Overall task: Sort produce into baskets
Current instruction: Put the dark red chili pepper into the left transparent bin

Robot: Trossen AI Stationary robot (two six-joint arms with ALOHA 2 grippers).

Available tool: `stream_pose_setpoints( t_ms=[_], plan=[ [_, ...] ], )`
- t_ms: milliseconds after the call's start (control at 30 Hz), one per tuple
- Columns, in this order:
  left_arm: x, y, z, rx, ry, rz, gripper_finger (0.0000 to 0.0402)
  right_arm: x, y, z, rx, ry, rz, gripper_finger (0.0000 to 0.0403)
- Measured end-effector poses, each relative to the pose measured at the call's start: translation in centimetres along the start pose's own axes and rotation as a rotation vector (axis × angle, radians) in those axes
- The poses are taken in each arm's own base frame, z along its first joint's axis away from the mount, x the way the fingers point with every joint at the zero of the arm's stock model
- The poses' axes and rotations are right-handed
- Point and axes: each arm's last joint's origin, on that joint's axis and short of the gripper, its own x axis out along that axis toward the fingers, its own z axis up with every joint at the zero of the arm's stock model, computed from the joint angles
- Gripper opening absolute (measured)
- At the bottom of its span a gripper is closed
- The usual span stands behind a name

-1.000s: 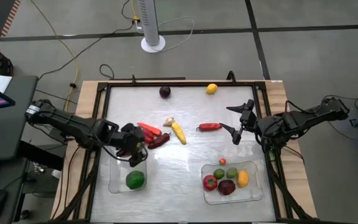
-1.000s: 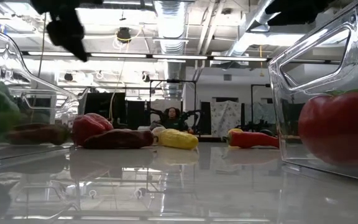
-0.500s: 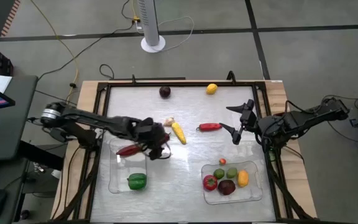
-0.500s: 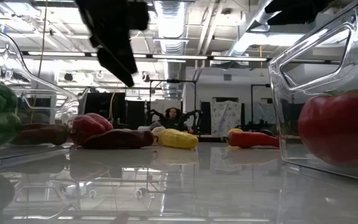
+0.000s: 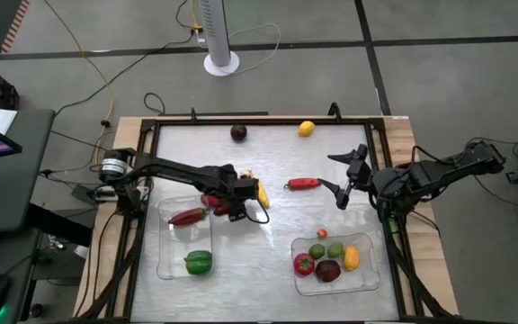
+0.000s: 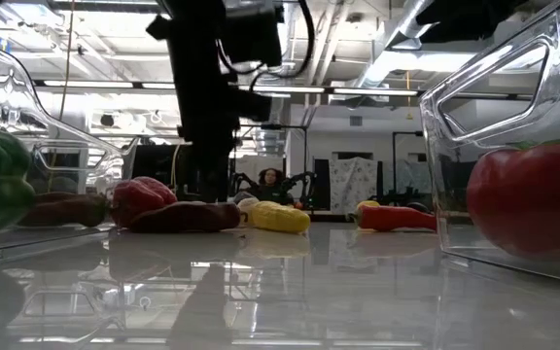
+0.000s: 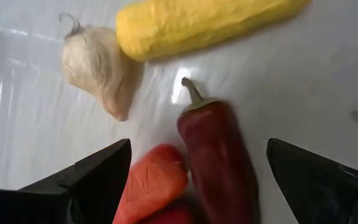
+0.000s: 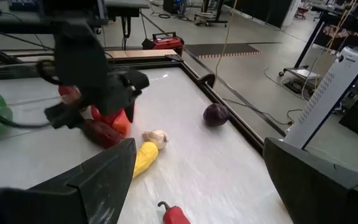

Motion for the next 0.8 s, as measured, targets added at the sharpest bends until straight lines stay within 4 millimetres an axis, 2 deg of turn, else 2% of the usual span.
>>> stream_pose_setpoints(
  t_ms=[133, 233, 333, 467, 667, 733, 800],
  plan=[
    [1.6, 0.4, 0.2, 0.006, 0.036, 0.012, 0.0354, 0.0, 0.0, 0.0, 0.008, 0.000, 0.001, 0.0379],
    [2.4, 0.5, 0.3, 0.014, 0.050, 0.020, 0.0329, 0.0, 0.0, 0.0, 0.019, 0.002, 0.002, 0.0379],
    [2.6, 0.5, 0.3, 0.013, 0.055, 0.021, 0.0285, 0.0, 0.0, -0.1, 0.020, 0.006, 0.002, 0.0379],
    [2.6, 0.5, 0.3, 0.011, 0.049, 0.021, 0.0204, 0.0, 0.0, -0.1, 0.021, 0.007, 0.002, 0.0379],
    [2.0, 0.4, 0.4, 0.041, 0.040, 0.004, 0.0089, 0.0, 0.0, -0.1, 0.026, 0.008, 0.002, 0.0379],
    [1.1, 0.4, 0.6, 0.050, 0.028, -0.029, 0.0072, 0.0, 0.0, -0.1, 0.026, 0.008, 0.002, 0.0379],
    [-0.6, 0.5, 1.2, 0.049, -0.005, -0.054, 0.0068, 0.0, 0.0, -0.1, 0.025, 0.009, 0.002, 0.0379]
  ],
)
